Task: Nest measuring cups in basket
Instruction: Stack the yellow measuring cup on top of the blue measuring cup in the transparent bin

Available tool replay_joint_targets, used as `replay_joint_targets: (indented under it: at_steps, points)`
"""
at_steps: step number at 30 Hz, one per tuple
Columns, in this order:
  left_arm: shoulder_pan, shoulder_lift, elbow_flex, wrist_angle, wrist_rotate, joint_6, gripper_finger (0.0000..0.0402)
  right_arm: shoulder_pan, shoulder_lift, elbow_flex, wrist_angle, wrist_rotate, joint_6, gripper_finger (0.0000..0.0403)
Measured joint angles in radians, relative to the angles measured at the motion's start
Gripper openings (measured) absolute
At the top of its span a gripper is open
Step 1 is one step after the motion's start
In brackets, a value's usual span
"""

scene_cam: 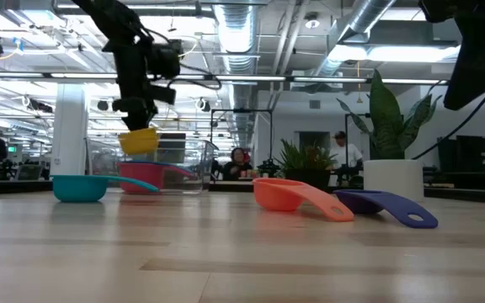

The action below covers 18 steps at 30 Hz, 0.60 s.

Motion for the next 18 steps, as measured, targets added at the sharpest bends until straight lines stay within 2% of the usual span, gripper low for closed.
replay_joint_targets:
  at_steps: [7,18]
  points:
    - [-0.012,0.106,-0.001,0.000,0.018,-0.021,0.0000,-0.003,0.000,0.000,0.013,0.000,0.000,0.0017]
    - [-0.030,0.114,0.001,0.016,0.008,-0.037,0.0007,-0.003,0.000,0.000,0.026,0.000,0.000,0.0016]
